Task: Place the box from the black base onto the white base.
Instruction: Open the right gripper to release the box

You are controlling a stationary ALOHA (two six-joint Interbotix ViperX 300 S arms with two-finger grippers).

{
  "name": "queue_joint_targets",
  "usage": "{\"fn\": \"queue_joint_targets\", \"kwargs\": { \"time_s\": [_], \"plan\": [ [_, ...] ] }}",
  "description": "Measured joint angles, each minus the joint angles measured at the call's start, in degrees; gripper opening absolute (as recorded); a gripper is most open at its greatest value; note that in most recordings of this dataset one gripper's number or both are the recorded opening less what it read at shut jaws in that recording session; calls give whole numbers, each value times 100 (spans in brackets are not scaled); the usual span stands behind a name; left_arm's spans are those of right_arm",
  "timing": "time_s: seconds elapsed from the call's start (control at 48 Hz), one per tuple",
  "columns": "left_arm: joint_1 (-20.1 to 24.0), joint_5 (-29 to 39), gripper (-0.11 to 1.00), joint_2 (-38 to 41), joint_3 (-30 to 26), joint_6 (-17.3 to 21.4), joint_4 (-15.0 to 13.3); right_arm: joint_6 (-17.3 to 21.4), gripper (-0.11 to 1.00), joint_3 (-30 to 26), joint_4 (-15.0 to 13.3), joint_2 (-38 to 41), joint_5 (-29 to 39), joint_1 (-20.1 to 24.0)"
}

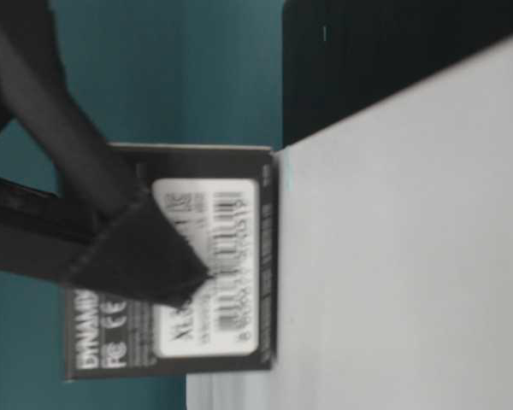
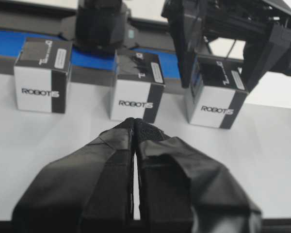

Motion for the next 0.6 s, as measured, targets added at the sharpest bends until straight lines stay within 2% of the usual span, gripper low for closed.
{"fn": "queue_joint_targets", "kwargs": {
  "time_s": [0.312, 0.604],
  "plan": [
    [0, 149, 2, -70, 0, 0, 0, 9, 99, 97, 0, -536, -149, 9],
    [0, 264, 2, -193, -9, 0, -9, 18, 99, 615, 9, -1266, -686, 105]
  ]
}}
